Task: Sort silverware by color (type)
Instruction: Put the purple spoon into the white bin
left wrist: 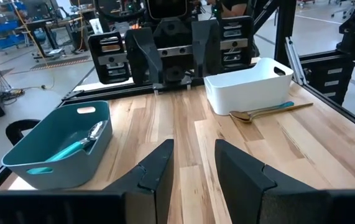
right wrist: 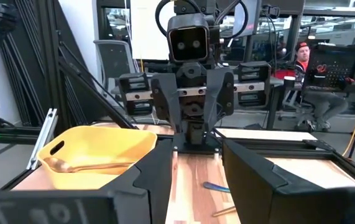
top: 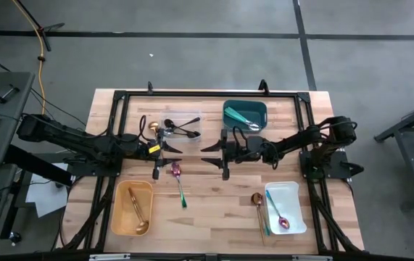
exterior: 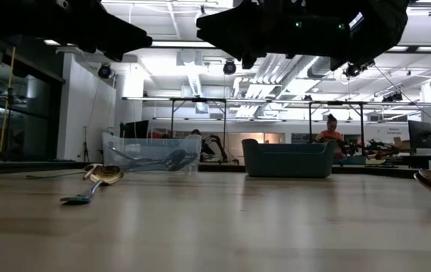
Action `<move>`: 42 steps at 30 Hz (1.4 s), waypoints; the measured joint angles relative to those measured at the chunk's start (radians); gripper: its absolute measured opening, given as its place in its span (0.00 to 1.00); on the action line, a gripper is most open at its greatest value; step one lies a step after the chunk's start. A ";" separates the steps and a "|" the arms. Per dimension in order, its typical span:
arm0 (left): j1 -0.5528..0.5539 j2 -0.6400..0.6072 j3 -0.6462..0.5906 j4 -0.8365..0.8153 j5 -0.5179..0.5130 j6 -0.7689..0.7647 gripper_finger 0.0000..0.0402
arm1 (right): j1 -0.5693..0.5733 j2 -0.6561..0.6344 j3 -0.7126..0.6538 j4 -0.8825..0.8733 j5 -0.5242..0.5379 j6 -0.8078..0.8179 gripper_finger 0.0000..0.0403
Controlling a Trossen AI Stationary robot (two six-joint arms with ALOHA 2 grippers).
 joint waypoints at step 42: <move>-0.129 0.483 0.207 -0.479 0.206 0.260 0.36 | -0.003 0.000 0.000 -0.074 0.021 -0.033 0.34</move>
